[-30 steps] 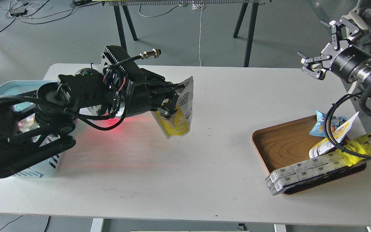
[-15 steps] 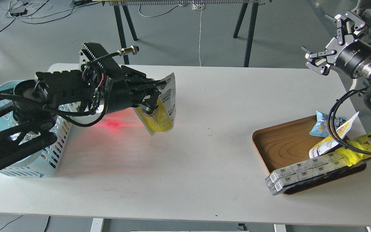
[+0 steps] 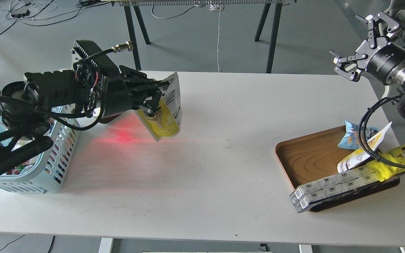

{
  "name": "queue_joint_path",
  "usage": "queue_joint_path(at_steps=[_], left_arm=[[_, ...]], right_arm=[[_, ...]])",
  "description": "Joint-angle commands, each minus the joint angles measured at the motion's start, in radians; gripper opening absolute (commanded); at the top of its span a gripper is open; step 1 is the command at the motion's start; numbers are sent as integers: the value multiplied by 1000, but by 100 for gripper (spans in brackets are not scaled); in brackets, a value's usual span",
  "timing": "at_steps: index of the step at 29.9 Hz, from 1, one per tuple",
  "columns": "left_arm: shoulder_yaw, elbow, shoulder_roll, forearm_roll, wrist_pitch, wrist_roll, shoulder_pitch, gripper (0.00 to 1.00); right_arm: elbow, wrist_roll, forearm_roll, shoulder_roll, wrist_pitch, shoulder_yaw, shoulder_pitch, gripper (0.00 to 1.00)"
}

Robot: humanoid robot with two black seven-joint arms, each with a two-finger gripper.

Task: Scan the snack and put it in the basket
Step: 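Hold the packet in front of the scanner's red light with the left gripper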

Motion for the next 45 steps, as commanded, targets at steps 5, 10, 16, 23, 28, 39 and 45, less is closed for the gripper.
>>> queue_joint_path(at_steps=[5, 10, 16, 23, 28, 39, 45], left_arm=[[-2, 8, 35, 63, -6, -44, -3, 0], [-3, 22, 40, 166, -11, -98, -9, 0], [-3, 30, 37, 170, -29, -100, -24, 0], [-5, 39, 30, 172, -70, -98, -46, 0], [-8, 41, 29, 170, -64, -96, -46, 0], [-64, 73, 18, 156, -6, -100, -41, 0], [-71, 74, 17, 156, -6, -106, -29, 0]], right_arm=[[0, 0, 0, -5, 0, -3, -3, 99], [2, 0, -1, -5, 0, -14, -3, 99], [5, 2, -4, 8, -2, -35, -4, 99], [3, 2, -16, 10, -9, -40, -1, 99], [0, 2, -16, 8, -9, -40, -3, 99], [0, 5, -16, 10, -11, -41, -6, 99], [0, 3, -16, 10, -11, -41, -6, 99]])
